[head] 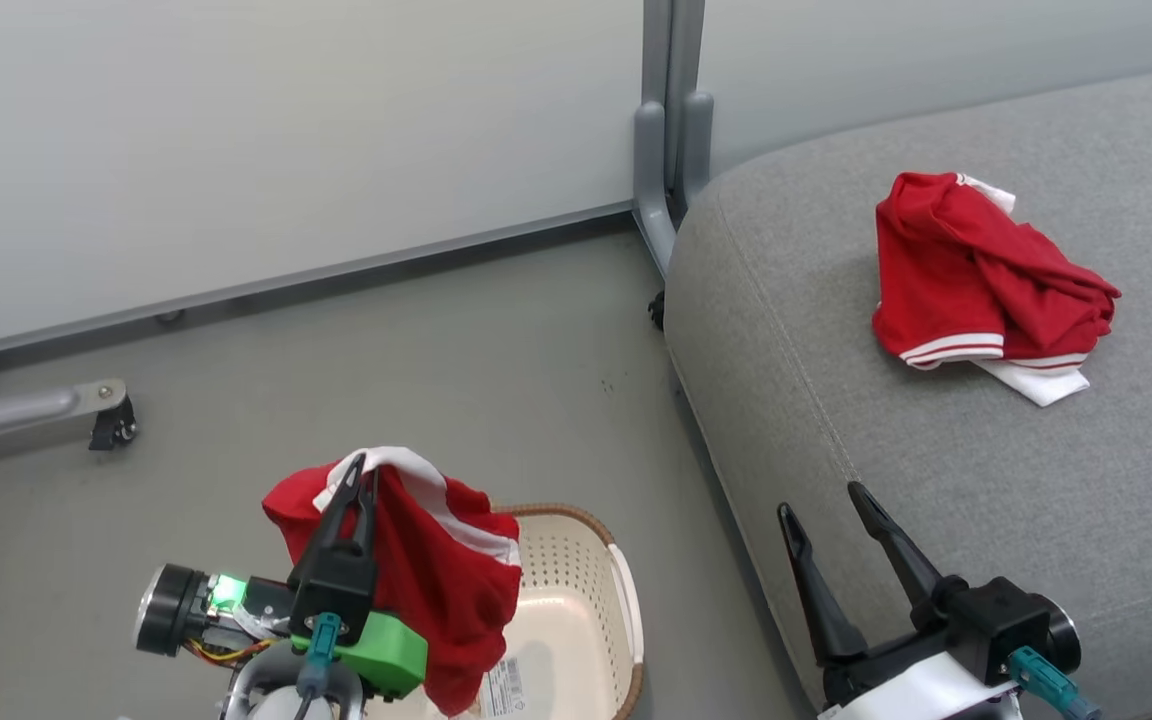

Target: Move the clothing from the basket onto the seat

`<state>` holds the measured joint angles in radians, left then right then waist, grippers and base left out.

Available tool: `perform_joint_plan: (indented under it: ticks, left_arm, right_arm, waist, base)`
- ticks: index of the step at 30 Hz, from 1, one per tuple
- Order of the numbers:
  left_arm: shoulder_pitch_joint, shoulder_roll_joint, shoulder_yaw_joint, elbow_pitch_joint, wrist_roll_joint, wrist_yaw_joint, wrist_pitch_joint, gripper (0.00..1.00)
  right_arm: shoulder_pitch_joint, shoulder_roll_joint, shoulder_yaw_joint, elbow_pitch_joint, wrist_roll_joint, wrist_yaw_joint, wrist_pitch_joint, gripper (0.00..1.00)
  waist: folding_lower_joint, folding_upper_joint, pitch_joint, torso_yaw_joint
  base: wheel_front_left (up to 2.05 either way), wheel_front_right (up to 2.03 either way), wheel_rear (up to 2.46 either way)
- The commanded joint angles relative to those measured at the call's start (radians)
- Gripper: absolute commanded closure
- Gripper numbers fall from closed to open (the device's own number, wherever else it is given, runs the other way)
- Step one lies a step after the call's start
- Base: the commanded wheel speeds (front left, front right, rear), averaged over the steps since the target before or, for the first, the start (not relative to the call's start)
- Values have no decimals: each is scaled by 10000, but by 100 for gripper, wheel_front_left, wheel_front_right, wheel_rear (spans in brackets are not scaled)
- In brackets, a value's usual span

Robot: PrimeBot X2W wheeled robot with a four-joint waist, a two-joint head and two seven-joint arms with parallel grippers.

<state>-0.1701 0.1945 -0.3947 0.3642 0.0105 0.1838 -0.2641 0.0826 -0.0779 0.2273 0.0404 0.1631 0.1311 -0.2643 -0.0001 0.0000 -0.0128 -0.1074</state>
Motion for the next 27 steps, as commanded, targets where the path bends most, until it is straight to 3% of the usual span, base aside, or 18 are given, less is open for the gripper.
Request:
perform_joint_plan:
  ticks: [1, 14, 21, 27]
  left_arm:
    - [30, 67, -64, -242, 74, 18, -4, 100]
    - [-1027, -286, -787, -2193, 136, -422, -3, 100]
    - [-1651, -795, -1322, -2455, -35, -770, -3, 100]
    - [-2193, -1180, -1914, -2274, -237, -1030, 42, 100]
  right_arm:
    - [197, -54, 46, 26, 51, -7, -2, 0]
    - [-367, -189, 1196, -84, 463, -7, -2, 0]
    - [-1224, -295, 2564, -226, 1026, -7, -2, 0]
    - [-1726, -171, 2751, 69, 913, -7, -2, 0]
  waist:
    - [1, 0, -466, 200]
    - [1, 0, -612, 418]
    - [1, 0, -583, 285]
    - [1, 0, -546, 90]
  base:
    - [0, 0, 0]
    - [0, 0, 0]
    - [0, 0, 0]
    - [0, 0, 0]
